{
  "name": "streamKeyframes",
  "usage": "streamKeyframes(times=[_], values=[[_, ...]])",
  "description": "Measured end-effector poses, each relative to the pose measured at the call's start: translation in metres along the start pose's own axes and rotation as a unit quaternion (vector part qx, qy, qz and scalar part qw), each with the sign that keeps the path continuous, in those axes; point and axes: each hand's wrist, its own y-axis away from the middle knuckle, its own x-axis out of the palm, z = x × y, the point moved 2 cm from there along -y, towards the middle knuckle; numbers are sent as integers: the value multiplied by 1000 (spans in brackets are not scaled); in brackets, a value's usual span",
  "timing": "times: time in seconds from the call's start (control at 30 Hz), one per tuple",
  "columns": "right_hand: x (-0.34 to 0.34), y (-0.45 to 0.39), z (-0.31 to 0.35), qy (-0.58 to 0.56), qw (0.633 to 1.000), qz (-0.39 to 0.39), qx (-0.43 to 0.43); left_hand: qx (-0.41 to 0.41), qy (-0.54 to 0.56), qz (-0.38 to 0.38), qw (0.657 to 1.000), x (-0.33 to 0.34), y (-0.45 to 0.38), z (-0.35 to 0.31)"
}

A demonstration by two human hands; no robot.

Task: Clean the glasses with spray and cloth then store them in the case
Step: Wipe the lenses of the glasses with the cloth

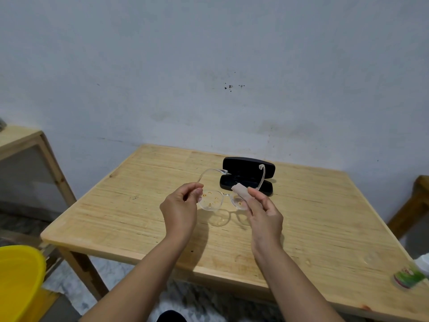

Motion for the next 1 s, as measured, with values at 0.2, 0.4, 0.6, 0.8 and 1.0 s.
streamKeyframes(times=[0.2, 0.4, 0.6, 0.8, 1.0], values=[[-4, -4, 1, 36, 999, 13, 3, 15, 4, 6, 1000, 2, -6, -4], [-4, -8, -2, -46, 998, -1, 53, 31, -2, 21, 999, 6, -4, -5], [-5, -10, -5, -63, 996, -11, 56, 39, -5, 29, 999, 9, -3, -5], [-5, -3, 0, -12, 997, -72, -22, 38, 8, 27, 999, 12, -2, -6], [-1, 3, 1, 34, 997, -41, -47, 45, 26, 27, 998, 16, 0, -7]])
